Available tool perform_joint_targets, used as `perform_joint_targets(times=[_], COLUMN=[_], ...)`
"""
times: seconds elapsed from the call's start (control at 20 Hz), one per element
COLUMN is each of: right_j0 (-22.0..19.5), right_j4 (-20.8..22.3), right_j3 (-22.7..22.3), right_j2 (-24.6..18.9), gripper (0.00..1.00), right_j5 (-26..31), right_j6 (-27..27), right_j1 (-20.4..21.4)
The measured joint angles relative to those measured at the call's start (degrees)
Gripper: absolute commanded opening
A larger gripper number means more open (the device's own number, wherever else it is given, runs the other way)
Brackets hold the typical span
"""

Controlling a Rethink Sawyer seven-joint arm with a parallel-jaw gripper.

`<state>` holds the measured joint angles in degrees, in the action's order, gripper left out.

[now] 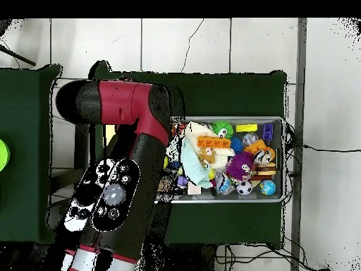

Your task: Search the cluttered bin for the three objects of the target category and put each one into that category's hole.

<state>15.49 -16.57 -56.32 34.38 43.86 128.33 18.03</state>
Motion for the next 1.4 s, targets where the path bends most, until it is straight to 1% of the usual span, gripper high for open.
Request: perform_joint_targets(times=[0.3, 0.75, 1.2, 1.4], right_j0=[1.7, 2.8, 3.9, 4.3], right_j4=[0.0, -0.3, -1.2, -1.5], right_j3=[0.0, -0.2, -2.6, -2.7], right_j2=[0.0, 0.0, 0.0, 0.0], gripper=[0.00, 0.00, 0.00, 0.00], right_j5=[0.0, -0.4, -4.8, -6.4], right_j6=[0.0, 0.0, 1.0, 1.2], right_j1=[0.1, -0.1, -0.1, -0.7])
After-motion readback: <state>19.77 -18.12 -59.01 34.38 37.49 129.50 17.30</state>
